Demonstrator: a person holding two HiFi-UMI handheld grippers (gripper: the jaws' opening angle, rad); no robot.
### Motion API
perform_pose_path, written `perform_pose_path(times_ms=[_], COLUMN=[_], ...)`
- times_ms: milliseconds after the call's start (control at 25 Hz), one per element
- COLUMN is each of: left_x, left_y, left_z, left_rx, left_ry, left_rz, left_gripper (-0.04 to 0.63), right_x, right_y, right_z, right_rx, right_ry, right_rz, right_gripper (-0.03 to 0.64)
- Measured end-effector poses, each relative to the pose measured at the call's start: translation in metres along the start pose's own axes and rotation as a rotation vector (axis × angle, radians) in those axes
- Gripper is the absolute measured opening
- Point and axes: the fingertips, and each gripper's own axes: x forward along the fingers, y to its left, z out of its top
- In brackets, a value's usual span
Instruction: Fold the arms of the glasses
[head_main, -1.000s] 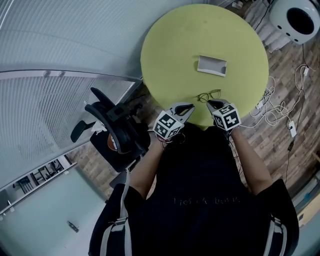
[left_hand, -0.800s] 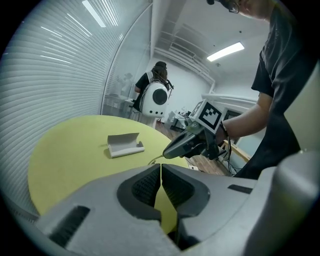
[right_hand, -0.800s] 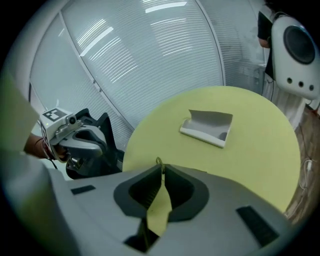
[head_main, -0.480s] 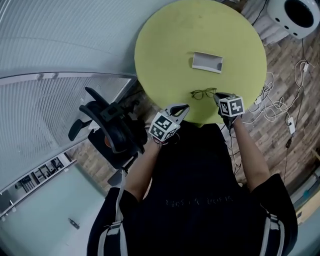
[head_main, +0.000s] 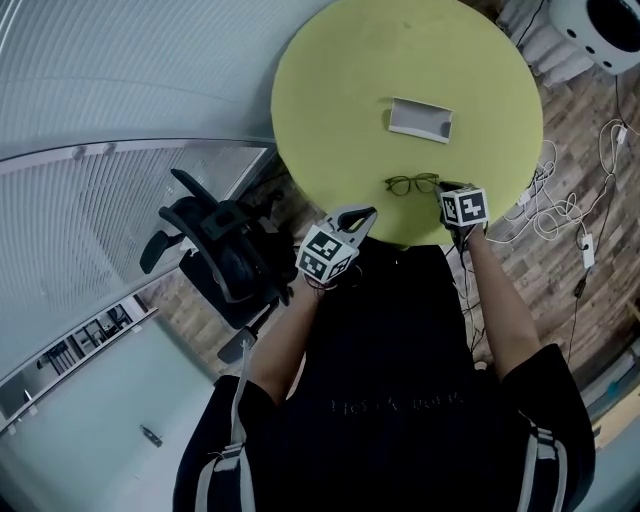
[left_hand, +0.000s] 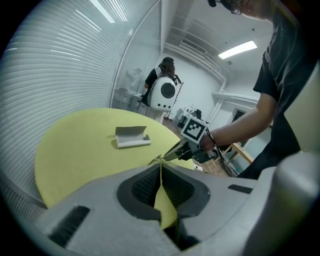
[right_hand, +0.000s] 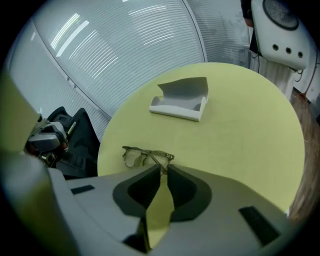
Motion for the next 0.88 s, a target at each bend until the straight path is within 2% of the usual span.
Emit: perform_pose_path(times_ms=[200,600,720,880], left_x=[0.002,0.001,-0.002,-0.006], left_y=[-0.004,-0.009,-0.008,0.0], left_z=[-0.004,-0.007,-0.006,0.005], left_rx=[-0.024,-0.026,-0.041,-0.083], left_ry=[0.002,0.01,-0.007,-0.072], left_rz=[0.002,0.009,0.016,0.031], left_gripper=[0.025,0.025,0.025,0.025], right_x=[0.003,0.01,0.006,-0.02], right_y=[-0.009,-0.011,-0.012,-0.001], right_z=[-0.007,-0.012,-0.006,0.011], right_rx=[-0.036,-0.054,-0.053,-0.09], right_ry=[0.048,0.064,0.023,-0.095], right_rz=[-0.066,-0.082,-0.095,-0.064], right_gripper=[0.04,0.04,0.04,0.04])
